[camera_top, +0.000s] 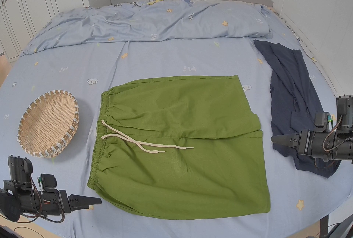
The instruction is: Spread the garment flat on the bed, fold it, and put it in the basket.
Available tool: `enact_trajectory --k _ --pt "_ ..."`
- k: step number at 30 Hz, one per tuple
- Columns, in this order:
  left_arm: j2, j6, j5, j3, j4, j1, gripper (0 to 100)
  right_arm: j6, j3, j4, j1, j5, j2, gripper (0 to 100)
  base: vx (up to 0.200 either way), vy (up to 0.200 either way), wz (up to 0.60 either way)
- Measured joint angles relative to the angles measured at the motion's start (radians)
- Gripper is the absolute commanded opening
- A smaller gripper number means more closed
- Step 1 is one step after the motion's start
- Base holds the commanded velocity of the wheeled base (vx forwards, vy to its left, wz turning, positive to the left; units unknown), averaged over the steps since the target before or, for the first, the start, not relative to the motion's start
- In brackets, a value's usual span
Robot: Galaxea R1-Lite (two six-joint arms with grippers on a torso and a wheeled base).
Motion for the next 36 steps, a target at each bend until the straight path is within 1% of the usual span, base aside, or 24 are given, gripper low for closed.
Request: enact_trajectory --k 4,6,9,15,23,26,36 --pt "0.08 0.088 -0.011 0.005 -0.004 0.031 100 0.001 0.011 -0.006 0.005 0.001 -0.016 100 0.0 0.0 0.0" --pt "0.121 0.11 -0.014 0.002 -0.02 0.055 100 0.001 0.014 -0.009 0.008 0.002 -0.02 100 0.0 0.0 0.0" --pt "0.184 0.125 -0.022 -0.007 -0.09 0.085 100 0.002 0.017 -0.01 0.009 0.003 -0.024 100 0.0 0.0 0.0" --pt "0.295 0.131 -0.032 -0.009 -0.258 0.11 100 0.002 0.02 -0.011 0.009 0.004 -0.026 100 0.0 0.0 0.0" --pt "0.434 0.132 -0.034 -0.005 -0.47 0.103 100 0.009 0.02 -0.013 0.003 0.007 -0.027 100 0.0 0.0 0.0" --pt "0.477 0.127 -0.035 0.0 -0.53 0.092 100 0.01 0.02 -0.013 0.0 0.019 -0.024 100 0.0 0.0 0.0" --pt "0.546 0.102 -0.037 -0.013 -0.65 0.073 100 0.015 0.019 -0.015 -0.005 0.027 -0.003 100 0.0 0.0 0.0"
